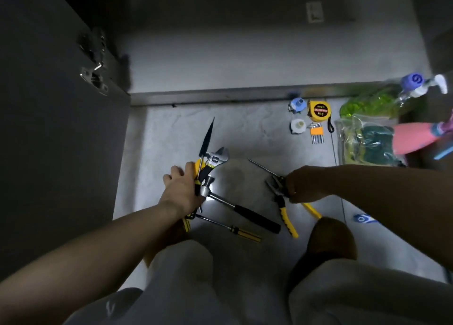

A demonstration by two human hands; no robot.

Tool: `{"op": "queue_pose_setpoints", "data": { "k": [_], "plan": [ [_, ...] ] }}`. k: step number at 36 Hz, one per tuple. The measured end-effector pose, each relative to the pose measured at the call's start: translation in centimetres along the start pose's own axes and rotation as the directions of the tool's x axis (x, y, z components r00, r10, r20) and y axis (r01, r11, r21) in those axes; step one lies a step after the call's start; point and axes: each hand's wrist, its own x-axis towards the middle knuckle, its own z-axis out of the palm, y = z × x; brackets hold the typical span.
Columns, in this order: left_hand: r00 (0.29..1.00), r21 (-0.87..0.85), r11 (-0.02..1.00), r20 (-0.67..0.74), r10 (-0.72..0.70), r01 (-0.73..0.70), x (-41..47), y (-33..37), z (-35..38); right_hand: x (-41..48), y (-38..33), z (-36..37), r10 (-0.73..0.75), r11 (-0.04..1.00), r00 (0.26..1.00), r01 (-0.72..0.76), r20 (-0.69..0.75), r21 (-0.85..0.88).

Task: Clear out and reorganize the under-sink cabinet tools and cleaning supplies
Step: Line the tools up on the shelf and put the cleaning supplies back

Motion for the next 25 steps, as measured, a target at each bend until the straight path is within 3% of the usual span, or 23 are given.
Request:
{"op": "queue_pose_setpoints", "data": {
  "k": [6, 12, 14, 21, 25],
  "plan": [
    [0.996, -0.058, 0.995, -0.056, 0.076, -0.079, -0.3, 1.1, 1.0, 3.0, -3.7, 4.3, -0.158, 0.985, 0.969, 0.167, -0.189, 0.037],
    [0.990, -0.086, 0.986, -0.038, 0.138, -0.141, 0.2, 1.6, 1.6, 5.6, -9.0, 7.6, -0.023, 0.950, 0.923, 0.140, -0.384, 0.280],
    [0.987, -0.093, 0.983, -0.026, 0.157, -0.159, 0.4, 1.8, 1.9, 6.2, -9.3, 8.2, 0.013, 0.956, 0.918, 0.105, -0.397, 0.274],
    [0.971, -0.271, 0.937, 0.032, 0.238, -0.221, 0.7, 3.6, 1.9, 4.7, -3.7, 5.0, -0.122, 0.991, 0.930, 0.134, -0.348, 0.012],
    [0.915, -0.362, 0.850, -0.020, 0.403, -0.382, 0.4, 5.4, 1.3, 2.9, -0.9, 3.7, -0.044, 0.981, 0.925, 0.111, -0.378, 0.156]
  ]
}}
